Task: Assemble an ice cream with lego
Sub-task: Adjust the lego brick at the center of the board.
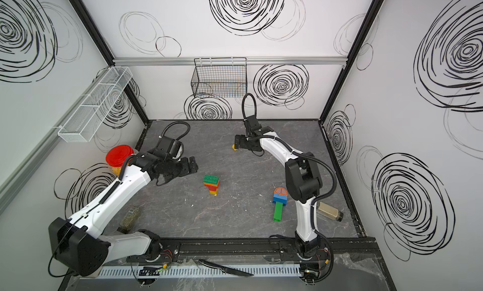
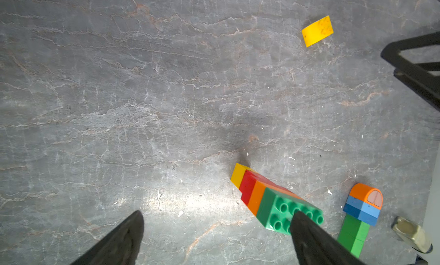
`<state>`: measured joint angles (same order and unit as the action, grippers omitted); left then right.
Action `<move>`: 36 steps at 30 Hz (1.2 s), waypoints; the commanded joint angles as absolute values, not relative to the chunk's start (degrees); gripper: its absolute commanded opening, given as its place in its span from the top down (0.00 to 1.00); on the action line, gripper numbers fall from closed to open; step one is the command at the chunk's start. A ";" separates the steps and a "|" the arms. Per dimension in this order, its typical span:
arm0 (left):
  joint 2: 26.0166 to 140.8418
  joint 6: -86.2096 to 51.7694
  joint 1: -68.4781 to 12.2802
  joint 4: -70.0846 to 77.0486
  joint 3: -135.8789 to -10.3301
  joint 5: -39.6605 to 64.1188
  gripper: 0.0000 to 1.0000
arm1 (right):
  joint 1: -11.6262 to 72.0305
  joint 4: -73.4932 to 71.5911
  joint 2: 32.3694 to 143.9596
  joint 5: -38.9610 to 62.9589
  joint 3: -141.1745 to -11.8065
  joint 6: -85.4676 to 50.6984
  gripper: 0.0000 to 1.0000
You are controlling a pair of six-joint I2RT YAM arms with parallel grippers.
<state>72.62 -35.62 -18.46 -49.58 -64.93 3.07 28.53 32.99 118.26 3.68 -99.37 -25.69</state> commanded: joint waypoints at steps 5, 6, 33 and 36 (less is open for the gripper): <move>70.45 -30.97 -13.81 -46.50 -61.64 7.04 0.01 | 29.42 37.22 131.58 -5.14 -114.13 -29.26 0.03; 70.40 -30.79 -13.31 -46.47 -61.35 7.25 0.01 | 29.50 37.67 133.51 -5.31 -116.33 -29.40 0.03; 70.76 -27.06 -8.04 -46.76 -58.47 9.67 0.01 | 30.94 43.16 150.10 -14.00 -133.68 -27.29 0.07; 70.67 -27.07 -8.00 -46.85 -58.12 9.87 0.01 | 30.94 46.46 149.68 -15.21 -133.59 -27.25 0.10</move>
